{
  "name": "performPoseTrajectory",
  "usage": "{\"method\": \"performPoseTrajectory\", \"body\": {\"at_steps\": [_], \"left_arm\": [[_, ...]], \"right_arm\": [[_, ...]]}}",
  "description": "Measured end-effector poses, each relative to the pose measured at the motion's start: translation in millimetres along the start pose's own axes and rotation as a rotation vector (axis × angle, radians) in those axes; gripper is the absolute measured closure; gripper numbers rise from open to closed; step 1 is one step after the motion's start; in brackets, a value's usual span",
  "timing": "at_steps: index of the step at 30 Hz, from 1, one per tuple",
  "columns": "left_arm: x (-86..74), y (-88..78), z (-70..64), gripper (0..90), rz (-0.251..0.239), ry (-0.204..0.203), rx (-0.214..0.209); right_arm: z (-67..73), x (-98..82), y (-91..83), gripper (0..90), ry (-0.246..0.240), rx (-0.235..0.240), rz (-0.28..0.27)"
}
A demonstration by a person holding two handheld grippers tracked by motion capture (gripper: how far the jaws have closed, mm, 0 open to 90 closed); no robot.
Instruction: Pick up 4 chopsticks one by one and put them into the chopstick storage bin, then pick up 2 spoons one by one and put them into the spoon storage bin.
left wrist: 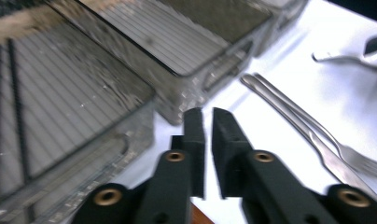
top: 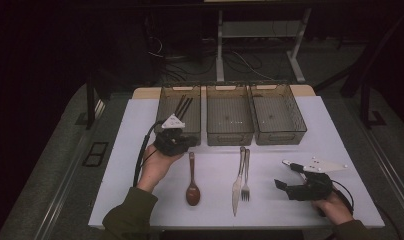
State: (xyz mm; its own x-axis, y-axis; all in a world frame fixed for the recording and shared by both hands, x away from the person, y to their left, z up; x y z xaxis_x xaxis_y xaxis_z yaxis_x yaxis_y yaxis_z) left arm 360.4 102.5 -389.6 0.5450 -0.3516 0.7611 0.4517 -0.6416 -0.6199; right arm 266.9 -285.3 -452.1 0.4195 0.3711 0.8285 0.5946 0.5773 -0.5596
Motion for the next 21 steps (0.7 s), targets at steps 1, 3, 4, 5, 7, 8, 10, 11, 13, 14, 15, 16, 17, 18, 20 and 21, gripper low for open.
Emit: {"method": "performPoseTrajectory", "body": {"at_steps": [1,3,4,5,7,8,10,11,13,14,15,16,17,18,20,21], "left_arm": [[-1.6,0.9,-1.1,88.7,0.016,0.009,-0.008],[-5.7,4.6,-4.0,88.8,0.041,0.015,-0.01],[-8.2,6.7,-5.2,88.8,0.052,0.017,-0.008],[-11.1,9.2,-6.4,88.7,0.062,0.017,-0.007],[-17.0,14.7,-7.5,88.8,0.09,0.028,-0.001],[-19.5,17.8,-8.1,88.8,0.105,0.028,0.006],[-23.5,23.5,-7.6,88.8,0.121,0.031,0.014],[-24.7,26.1,-6.2,88.8,0.133,0.042,0.018],[-27.9,31.6,-4.4,88.8,0.148,0.047,0.029],[-29.6,34.7,-3.6,88.8,0.157,0.048,0.033],[-31.2,37.9,-2.8,88.8,0.166,0.05,0.037],[-32.7,41.1,-1.6,88.8,0.179,0.058,0.043],[-34.5,44.3,-0.8,88.8,0.188,0.056,0.054],[-35.8,46.7,0.5,88.8,0.196,0.055,0.057],[-37.7,49.0,2.7,88.8,0.209,0.055,0.071],[-38.3,49.6,3.4,88.8,0.208,0.049,0.071]], "right_arm": [[0.1,0.0,0.0,14.2,-0.001,0.0,-0.001],[0.5,0.1,-0.1,14.2,0.0,0.0,-0.003],[0.7,0.2,-0.1,14.2,-0.001,0.0,-0.003],[0.8,0.3,-0.2,14.2,-0.001,0.001,-0.003],[1.1,0.5,-0.1,14.2,-0.001,0.001,-0.002],[1.3,0.6,0.1,14.2,-0.002,0.001,-0.002],[1.5,0.8,0.6,14.2,-0.001,0.0,-0.001],[1.4,0.7,0.6,14.2,-0.003,0.0,0.002],[1.1,0.6,0.8,14.2,-0.003,0.0,0.004],[1.0,0.7,0.6,14.2,0.0,-0.001,0.003],[1.1,0.6,0.4,14.2,-0.001,-0.001,0.003],[1.1,0.5,0.4,14.2,-0.001,-0.001,0.004],[1.0,0.5,0.4,14.2,0.0,-0.001,0.004],[1.0,0.5,0.4,14.2,0.0,-0.001,0.004],[1.1,0.0,0.5,14.2,-0.006,0.0,0.003],[1.1,0.0,0.2,14.2,-0.004,0.0,0.002]]}}
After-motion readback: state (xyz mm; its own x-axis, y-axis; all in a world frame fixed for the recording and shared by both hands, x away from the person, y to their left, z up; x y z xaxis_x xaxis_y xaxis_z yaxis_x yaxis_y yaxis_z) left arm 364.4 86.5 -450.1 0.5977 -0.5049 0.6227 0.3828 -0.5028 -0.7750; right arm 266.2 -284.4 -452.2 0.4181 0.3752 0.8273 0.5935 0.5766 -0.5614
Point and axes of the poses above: each handheld gripper's, and its own axes: y roughly forward along the jaws, x roughly out of its top, z roughly to its left, the point moved 2 cm from there along y, roughly forward along the jaws, and after that the axes turned 6 degrees about -y, right-handed, at the moved point
